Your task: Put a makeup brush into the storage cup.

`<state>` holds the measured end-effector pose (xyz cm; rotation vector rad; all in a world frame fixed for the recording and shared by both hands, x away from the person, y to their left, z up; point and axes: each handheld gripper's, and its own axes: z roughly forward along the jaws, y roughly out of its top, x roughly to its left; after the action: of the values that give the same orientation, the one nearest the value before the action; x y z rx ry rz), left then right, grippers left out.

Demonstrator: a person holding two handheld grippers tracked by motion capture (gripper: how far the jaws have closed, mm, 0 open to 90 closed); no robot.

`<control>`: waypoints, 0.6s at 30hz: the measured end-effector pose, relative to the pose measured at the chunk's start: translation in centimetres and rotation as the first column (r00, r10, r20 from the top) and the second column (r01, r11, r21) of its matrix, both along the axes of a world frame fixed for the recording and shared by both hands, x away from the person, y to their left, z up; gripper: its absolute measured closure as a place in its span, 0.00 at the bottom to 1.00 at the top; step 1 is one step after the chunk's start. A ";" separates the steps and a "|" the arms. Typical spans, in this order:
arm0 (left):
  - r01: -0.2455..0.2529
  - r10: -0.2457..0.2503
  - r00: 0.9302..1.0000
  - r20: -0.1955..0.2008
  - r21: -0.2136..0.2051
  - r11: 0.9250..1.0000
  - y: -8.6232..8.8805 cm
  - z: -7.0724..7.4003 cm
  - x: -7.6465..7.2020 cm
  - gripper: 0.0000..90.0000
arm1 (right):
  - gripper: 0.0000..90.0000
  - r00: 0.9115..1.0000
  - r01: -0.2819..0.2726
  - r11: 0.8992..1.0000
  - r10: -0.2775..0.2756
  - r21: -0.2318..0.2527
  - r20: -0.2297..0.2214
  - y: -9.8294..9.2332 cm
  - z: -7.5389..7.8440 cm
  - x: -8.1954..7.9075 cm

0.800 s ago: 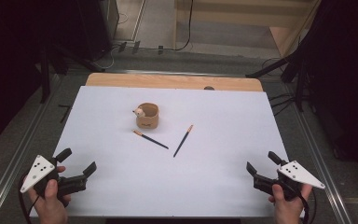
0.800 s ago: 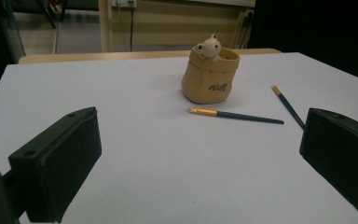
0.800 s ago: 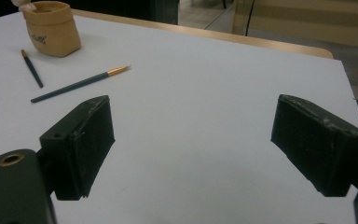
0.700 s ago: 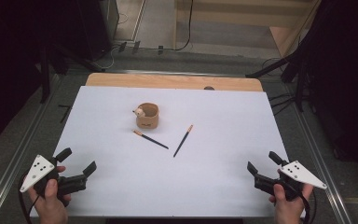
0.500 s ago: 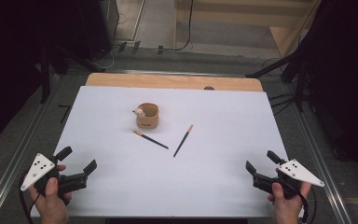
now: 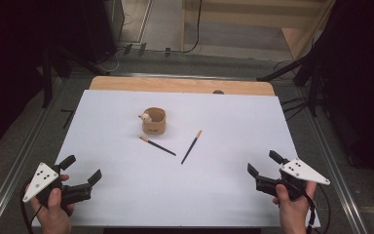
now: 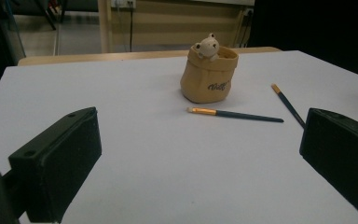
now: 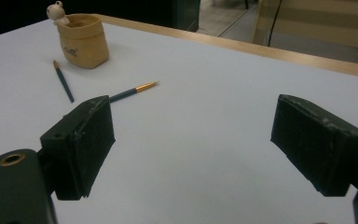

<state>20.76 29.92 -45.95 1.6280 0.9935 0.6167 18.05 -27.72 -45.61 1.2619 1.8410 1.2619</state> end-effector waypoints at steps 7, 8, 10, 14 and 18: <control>-0.001 0.001 1.000 0.006 -0.004 1.000 -0.1 0.1 -0.1 0.00 | 0.16 0.999 -0.054 0.998 0.054 -0.012 -0.002 2.1 0.7 1.5; 0.002 -0.002 1.000 0.007 -0.004 1.000 -0.2 0.1 -0.1 0.00 | 0.16 0.998 -0.061 0.998 0.061 -0.016 -0.002 2.5 0.8 1.7; 0.006 -0.006 1.000 0.007 -0.005 1.000 -0.5 0.1 -0.1 0.00 | 0.16 0.997 -0.081 0.997 0.081 -0.016 -0.006 3.4 1.1 2.4; 0.020 -0.020 1.000 0.011 0.002 1.000 -0.7 0.1 -0.1 0.00 | 0.16 0.995 -0.095 0.995 0.095 -0.023 -0.009 4.3 1.3 3.0; 0.019 -0.019 1.000 0.008 -0.005 1.000 -0.5 0.0 0.0 0.00 | 0.16 0.994 -0.106 0.994 0.106 -0.028 -0.010 5.1 1.7 3.8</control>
<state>20.74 29.39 -45.91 1.6279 0.9715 0.6073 21.87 -22.59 -43.90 1.1702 1.9478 1.2824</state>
